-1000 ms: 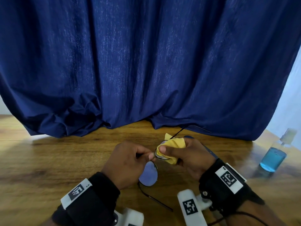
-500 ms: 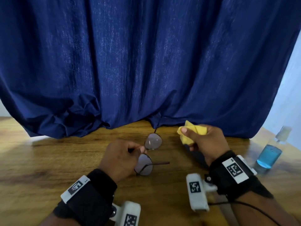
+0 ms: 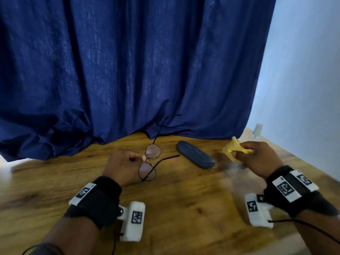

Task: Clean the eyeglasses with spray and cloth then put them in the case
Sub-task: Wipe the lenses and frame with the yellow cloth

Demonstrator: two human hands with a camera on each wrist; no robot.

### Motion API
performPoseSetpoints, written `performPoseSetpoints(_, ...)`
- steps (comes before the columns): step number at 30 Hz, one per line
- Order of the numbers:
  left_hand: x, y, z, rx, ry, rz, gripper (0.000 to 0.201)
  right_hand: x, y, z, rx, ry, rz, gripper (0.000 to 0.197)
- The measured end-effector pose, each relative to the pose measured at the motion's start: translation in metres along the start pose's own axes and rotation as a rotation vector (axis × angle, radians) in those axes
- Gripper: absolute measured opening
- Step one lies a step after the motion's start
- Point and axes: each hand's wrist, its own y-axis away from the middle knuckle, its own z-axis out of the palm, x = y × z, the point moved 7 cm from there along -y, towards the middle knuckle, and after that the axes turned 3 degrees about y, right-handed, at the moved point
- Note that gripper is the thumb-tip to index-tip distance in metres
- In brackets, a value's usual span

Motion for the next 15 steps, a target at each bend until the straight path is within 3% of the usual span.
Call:
performPoseSetpoints(2,-0.001,0.001,0.002,-0.012,0.014,-0.016,0.016,0.013,0.001,0.000,-0.104,0.177,0.038,0.028)
performPoseSetpoints(5,-0.001,0.002,0.004,-0.019,0.027,-0.032,0.019,0.014,0.009,0.007,-0.262,0.389,0.066,0.039)
performPoseSetpoints(7,-0.001,0.002,0.004,-0.021,0.030,-0.039,0.018,0.010,0.012,0.005,-0.259,0.459,0.078,0.055)
performPoseSetpoints(10,-0.004,0.000,0.001,-0.005,0.036,-0.044,0.020,-0.017,0.018,-0.008,-0.108,0.395,-0.009,0.031)
performPoseSetpoints(12,-0.005,0.001,-0.002,0.025,0.082,-0.063,0.018,-0.042,0.026,-0.006,-0.045,0.204,-0.110,0.012)
performPoseSetpoints(15,-0.008,0.001,-0.009,0.127,0.234,-0.093,0.014,-0.094,0.050,0.024,-0.172,-0.082,-0.229,0.015)
